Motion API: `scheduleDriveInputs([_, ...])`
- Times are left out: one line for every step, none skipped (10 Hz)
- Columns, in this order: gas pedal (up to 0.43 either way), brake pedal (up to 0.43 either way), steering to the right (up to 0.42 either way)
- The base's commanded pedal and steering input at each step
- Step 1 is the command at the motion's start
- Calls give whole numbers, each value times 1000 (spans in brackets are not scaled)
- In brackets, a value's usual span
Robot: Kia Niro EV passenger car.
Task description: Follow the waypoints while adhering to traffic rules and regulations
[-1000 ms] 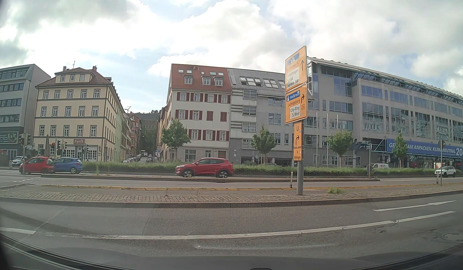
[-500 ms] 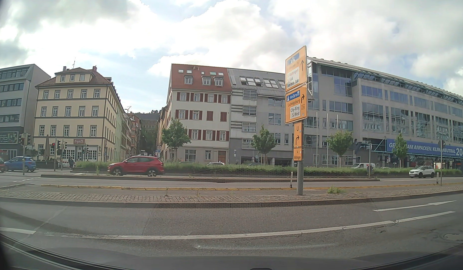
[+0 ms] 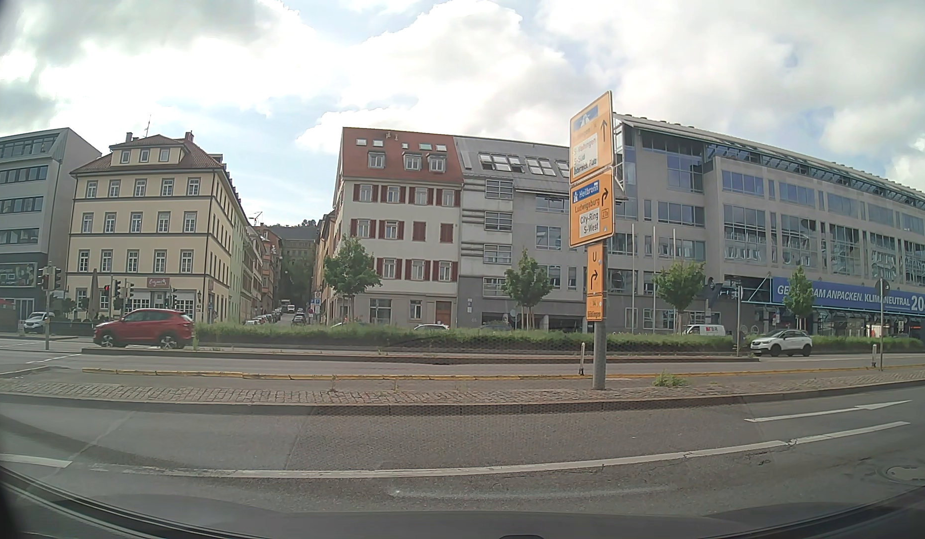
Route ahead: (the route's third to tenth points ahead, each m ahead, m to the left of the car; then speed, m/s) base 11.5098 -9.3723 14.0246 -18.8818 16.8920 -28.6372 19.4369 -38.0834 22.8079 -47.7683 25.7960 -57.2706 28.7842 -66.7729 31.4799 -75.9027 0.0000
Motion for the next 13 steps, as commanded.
scheduleDriveInputs([0,244,200])
scheduleDriveInputs([0,244,200])
scheduleDriveInputs([0,244,200])
scheduleDriveInputs([0,244,200])
scheduleDriveInputs([0,244,200])
scheduleDriveInputs([0,244,200])
scheduleDriveInputs([0,244,200])
scheduleDriveInputs([0,244,200])
scheduleDriveInputs([0,244,200])
scheduleDriveInputs([0,244,200])
scheduleDriveInputs([0,244,200])
scheduleDriveInputs([0,244,200])
scheduleDriveInputs([0,244,200])
